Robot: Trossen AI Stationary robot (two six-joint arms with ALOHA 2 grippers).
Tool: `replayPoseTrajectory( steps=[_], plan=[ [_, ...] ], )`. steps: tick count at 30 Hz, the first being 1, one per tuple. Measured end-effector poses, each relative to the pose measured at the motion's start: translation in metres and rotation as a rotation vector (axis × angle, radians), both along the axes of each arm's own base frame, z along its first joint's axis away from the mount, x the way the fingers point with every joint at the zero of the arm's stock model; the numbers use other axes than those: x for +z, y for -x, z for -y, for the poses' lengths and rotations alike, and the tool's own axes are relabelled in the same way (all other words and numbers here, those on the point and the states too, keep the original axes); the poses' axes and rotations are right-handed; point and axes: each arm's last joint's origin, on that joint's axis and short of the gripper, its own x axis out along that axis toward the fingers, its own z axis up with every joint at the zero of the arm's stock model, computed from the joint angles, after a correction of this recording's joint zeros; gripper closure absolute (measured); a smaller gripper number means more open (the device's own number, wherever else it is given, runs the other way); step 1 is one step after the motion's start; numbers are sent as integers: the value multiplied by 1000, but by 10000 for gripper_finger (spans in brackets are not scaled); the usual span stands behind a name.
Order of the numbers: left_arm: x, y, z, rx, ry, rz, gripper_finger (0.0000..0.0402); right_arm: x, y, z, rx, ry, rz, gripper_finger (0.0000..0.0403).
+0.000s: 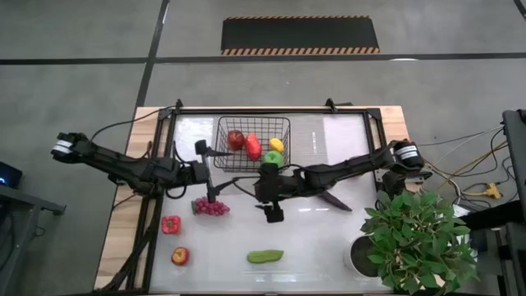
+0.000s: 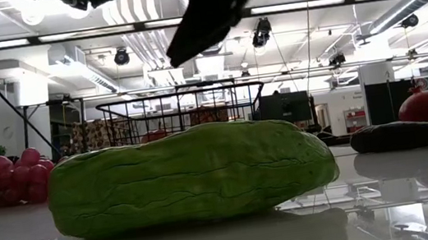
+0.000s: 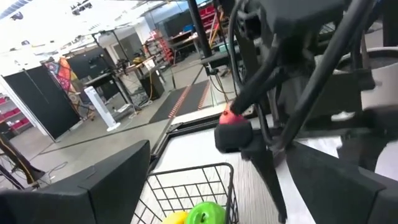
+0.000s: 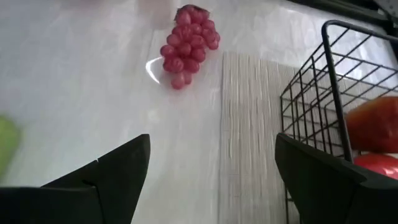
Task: Build produce basket
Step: Put the red bell pepper into the wire basket
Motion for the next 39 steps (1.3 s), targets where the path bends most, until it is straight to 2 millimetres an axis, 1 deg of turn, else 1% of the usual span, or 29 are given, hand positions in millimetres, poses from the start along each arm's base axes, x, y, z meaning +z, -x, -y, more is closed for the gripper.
replayPoseTrajectory(
  steps=[2,5,9,12,17,22,26,29,31,34,36,39],
  plan=[
    [2,-2,2,-7,4,11,47,-5,5,0,21,20,9,76],
    [1,-5,6,-31,43,14,47,-7,13,-1,51,39,39,76],
    [-8,-5,12,-68,147,-10,47,-5,25,-2,110,24,94,76],
    [-17,-4,20,-109,203,-92,47,-2,33,-2,142,9,158,76],
    [-21,1,32,-136,345,-168,47,-3,49,1,160,1,203,76],
    [-28,3,38,-95,505,-278,47,-5,59,3,160,0,212,76],
    [-32,-4,43,-38,587,-374,47,-7,62,3,166,8,204,76],
    [-32,-14,53,-61,624,-453,47,-8,62,3,169,13,201,76],
    [-32,-20,61,-71,647,-529,47,-9,62,3,172,17,199,76],
    [-30,-27,75,-50,717,-699,47,-10,63,3,174,19,185,76],
    [-30,-28,82,26,794,-838,47,-10,63,3,178,22,180,76],
    [-32,-24,92,206,901,-1037,47,-11,64,3,184,30,168,76]
  ],
)
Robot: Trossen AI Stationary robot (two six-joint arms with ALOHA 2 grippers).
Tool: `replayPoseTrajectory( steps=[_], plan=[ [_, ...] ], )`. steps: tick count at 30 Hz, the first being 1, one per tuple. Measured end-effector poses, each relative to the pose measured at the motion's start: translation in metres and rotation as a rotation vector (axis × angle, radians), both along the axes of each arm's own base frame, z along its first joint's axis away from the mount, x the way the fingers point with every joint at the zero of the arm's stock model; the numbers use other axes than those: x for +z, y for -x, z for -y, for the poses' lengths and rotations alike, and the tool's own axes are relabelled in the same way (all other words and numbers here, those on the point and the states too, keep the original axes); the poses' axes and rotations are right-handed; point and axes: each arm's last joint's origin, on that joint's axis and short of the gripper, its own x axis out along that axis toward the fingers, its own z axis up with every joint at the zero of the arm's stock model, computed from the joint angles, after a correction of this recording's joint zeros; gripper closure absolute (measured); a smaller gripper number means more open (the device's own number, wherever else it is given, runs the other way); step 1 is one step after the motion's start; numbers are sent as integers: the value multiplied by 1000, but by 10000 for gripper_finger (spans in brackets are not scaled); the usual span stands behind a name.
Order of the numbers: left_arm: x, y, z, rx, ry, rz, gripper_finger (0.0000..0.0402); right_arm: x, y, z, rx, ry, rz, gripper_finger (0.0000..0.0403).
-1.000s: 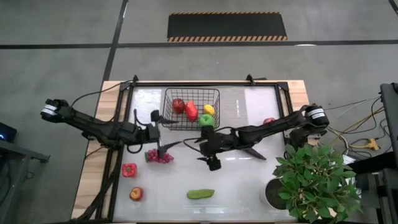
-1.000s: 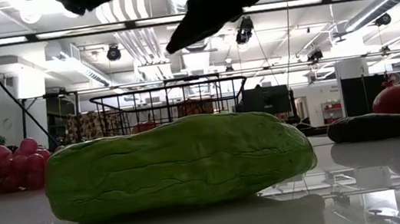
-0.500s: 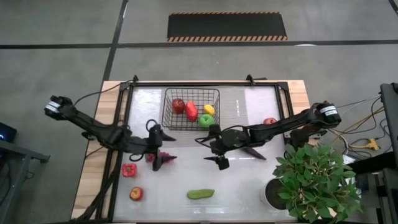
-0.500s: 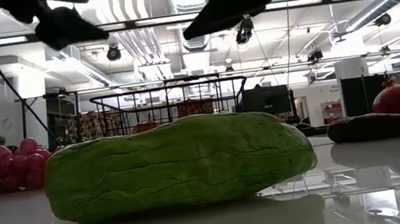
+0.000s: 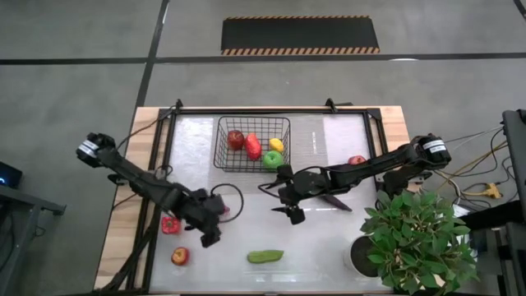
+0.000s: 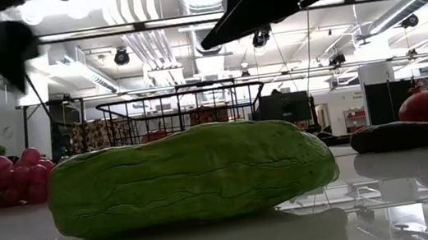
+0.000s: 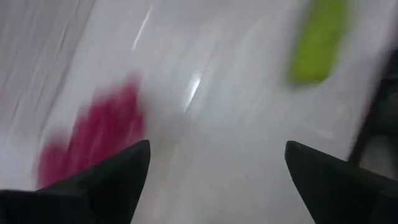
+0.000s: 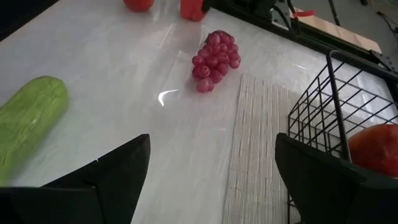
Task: Build produce basket
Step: Put the red bell pepper into the wire basket
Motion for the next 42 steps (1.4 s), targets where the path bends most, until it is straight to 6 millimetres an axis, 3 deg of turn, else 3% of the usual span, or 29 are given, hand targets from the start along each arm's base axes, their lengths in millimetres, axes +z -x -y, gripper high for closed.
replayPoseTrajectory(
  steps=[4,9,21,28,42],
  plan=[
    [-2,12,15,107,33,-288,47,-1,0,0,6,10,-5,76],
    [3,36,35,39,-2,-482,47,-1,1,0,16,26,-10,76],
    [-7,86,49,-164,-188,-539,47,-2,1,0,11,19,-19,76],
    [-9,91,44,-221,-309,-477,47,-3,2,0,-5,-10,-36,76],
    [-28,99,34,-246,-289,-456,47,-3,2,0,-21,-34,-40,76]
  ],
)
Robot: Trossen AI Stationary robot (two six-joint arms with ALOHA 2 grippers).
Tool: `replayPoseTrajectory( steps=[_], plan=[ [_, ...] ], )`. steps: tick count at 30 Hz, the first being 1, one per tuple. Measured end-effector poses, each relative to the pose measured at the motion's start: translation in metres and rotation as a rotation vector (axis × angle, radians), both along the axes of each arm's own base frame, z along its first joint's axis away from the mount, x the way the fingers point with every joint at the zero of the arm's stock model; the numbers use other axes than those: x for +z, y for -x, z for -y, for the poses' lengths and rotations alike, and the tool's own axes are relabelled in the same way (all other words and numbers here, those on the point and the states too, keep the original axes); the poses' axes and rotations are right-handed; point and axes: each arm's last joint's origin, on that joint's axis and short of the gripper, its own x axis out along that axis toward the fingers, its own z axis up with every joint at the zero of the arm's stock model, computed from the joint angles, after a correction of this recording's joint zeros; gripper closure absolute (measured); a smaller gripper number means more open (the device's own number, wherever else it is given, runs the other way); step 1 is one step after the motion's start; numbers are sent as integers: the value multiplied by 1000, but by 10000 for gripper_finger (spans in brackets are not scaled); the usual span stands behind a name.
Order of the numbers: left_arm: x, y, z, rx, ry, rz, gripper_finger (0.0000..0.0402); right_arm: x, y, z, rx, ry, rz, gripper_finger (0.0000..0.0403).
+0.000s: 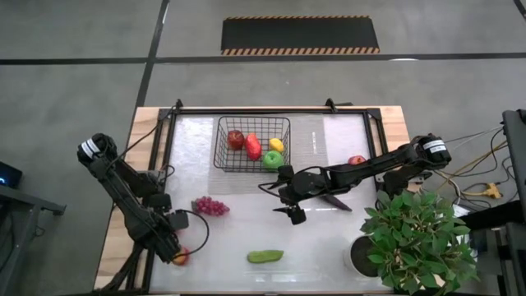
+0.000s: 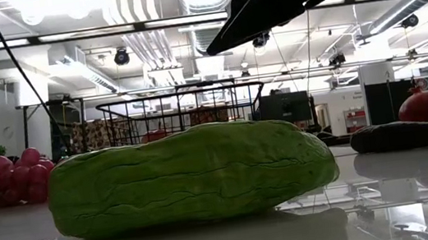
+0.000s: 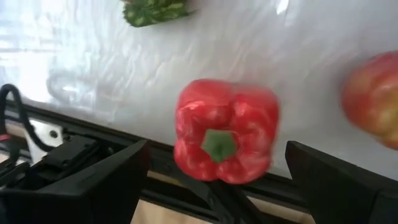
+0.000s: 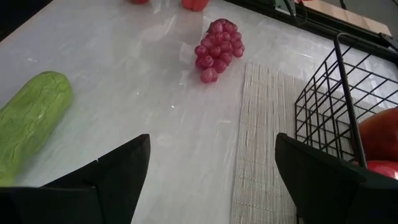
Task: Build produce basket
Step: Put the red bell pepper into the wire basket
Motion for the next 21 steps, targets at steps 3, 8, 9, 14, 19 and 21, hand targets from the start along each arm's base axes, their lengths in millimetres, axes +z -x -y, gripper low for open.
replayPoseTrajectory(
  steps=[3,8,9,14,19,21],
  plan=[
    [-7,1,-1,-1,1,1,47,0,0,0,-1,-1,0,76],
    [-20,3,-4,2,32,24,47,0,0,0,-4,-5,-1,76],
    [-22,4,-5,3,34,26,47,0,0,0,-4,-5,-1,76],
    [-28,5,-7,8,49,33,54,0,0,0,-4,-5,-1,76],
    [-29,4,-5,8,62,42,97,0,0,0,-4,-5,-1,76],
    [-29,4,-5,9,63,43,115,0,0,0,-4,-6,-1,76]
  ],
)
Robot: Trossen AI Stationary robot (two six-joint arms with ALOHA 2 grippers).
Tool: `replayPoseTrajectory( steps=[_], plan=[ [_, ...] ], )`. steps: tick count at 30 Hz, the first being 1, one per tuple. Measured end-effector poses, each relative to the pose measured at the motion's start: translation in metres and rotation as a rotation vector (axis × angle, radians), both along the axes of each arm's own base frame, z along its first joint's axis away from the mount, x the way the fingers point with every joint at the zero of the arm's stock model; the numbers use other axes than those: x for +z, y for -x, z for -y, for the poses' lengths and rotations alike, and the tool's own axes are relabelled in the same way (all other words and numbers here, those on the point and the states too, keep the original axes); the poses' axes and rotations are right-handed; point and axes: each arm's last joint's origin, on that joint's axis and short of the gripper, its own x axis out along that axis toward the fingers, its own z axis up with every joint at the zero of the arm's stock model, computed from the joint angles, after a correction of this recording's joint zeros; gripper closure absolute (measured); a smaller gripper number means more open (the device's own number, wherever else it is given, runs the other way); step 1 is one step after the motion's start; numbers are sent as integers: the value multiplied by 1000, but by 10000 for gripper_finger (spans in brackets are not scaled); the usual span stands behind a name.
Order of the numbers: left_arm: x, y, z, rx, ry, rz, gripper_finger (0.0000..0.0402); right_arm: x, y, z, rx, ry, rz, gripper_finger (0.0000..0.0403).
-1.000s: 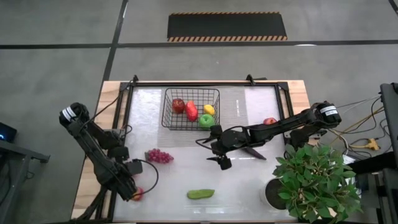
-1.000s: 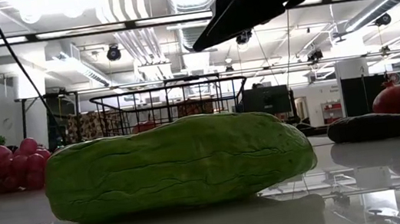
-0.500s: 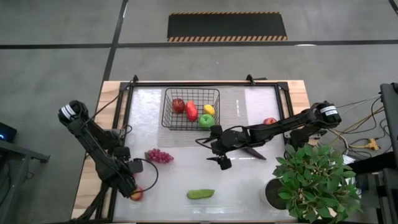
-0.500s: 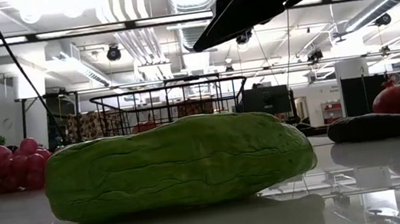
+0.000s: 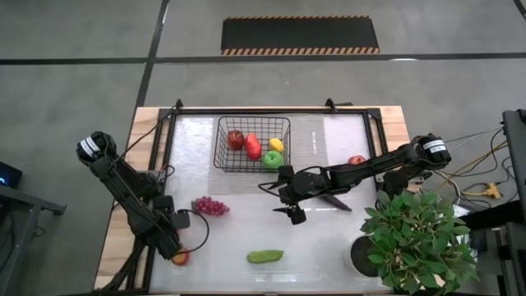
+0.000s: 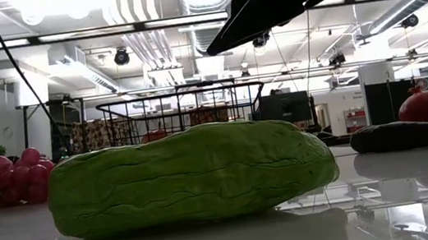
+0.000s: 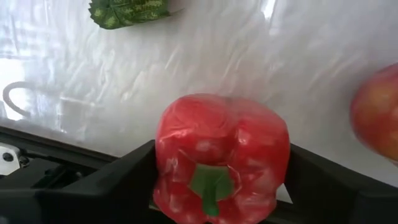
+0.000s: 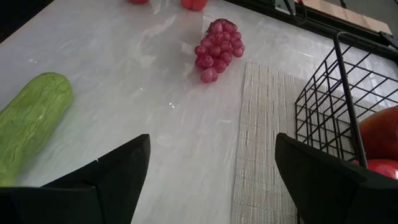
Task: Build produce basket
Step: Put the red bell pepper into the wire basket
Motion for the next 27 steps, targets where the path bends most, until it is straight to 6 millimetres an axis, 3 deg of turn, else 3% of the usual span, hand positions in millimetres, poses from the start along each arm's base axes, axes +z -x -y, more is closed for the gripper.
replayPoseTrajectory(
  steps=[7,11,20,27],
  plan=[
    [1,-1,1,6,9,4,138,-1,0,0,0,2,-6,76],
    [15,-11,5,31,60,38,138,-1,0,0,4,8,-8,76],
    [77,-56,-1,185,221,200,138,-2,0,0,20,25,27,76],
    [122,-91,-7,85,249,355,138,-17,5,7,65,21,79,76]
  ],
)
